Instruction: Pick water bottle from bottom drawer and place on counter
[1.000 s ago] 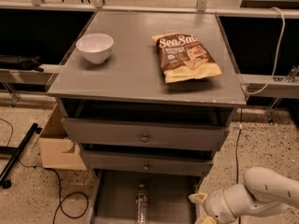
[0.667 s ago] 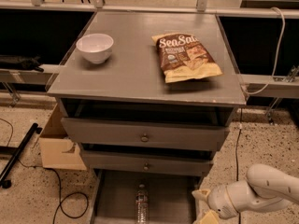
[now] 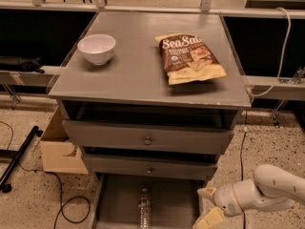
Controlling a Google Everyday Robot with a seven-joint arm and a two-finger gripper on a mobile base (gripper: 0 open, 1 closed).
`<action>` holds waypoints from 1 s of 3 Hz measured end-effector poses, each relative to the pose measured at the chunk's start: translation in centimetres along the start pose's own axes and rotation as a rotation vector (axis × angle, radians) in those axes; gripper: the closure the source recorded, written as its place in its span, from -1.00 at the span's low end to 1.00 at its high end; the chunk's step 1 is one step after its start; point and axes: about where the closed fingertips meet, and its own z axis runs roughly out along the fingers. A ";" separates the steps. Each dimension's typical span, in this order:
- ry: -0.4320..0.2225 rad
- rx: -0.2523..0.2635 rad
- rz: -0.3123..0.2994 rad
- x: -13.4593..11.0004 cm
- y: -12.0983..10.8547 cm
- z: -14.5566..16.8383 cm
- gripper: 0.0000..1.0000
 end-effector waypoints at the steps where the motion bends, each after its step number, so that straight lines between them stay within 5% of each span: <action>1: -0.045 -0.009 0.042 0.6 -0.3 0.4 -1.00; 3: -0.084 -0.046 0.093 2.5 0.0 2.8 -1.00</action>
Offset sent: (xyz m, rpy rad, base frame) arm -0.0329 0.0204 -0.0586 0.1442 0.1220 -0.1064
